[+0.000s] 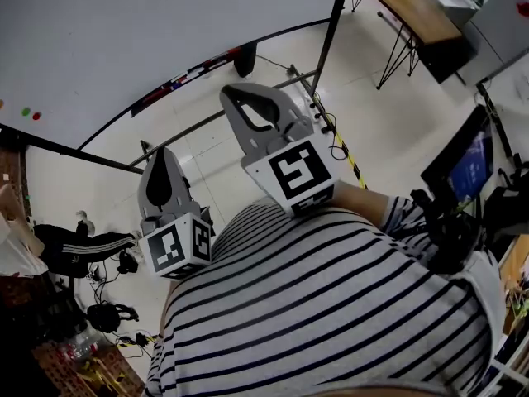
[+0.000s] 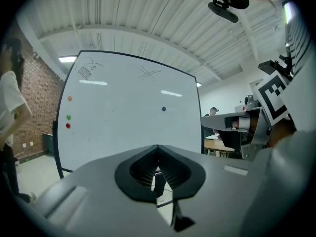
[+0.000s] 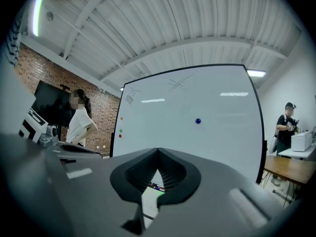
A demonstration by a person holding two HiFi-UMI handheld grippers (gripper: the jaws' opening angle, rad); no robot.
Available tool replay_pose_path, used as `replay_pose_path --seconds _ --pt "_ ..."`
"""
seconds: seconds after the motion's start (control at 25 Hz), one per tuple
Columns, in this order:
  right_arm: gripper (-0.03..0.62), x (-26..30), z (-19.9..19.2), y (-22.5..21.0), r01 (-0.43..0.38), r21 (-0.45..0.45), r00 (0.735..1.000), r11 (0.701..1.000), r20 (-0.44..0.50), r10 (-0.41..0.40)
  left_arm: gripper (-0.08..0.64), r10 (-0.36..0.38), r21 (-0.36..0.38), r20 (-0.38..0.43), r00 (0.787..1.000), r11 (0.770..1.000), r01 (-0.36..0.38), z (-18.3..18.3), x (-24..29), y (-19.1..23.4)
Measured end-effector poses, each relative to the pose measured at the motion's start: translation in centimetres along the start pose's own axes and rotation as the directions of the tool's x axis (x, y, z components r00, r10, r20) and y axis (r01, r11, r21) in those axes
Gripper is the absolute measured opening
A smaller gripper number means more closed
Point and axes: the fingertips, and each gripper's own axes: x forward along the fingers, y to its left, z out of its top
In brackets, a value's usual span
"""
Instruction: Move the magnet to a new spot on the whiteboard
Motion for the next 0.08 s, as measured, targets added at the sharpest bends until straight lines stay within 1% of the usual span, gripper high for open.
replay_pose_path --seconds 0.08 --pt "0.003 -0.24 0.03 0.85 -0.006 -0.003 1.000 1.000 0.000 0.006 0.015 0.000 0.001 0.002 1.000 1.000 0.000 -0.05 -0.71 0.28"
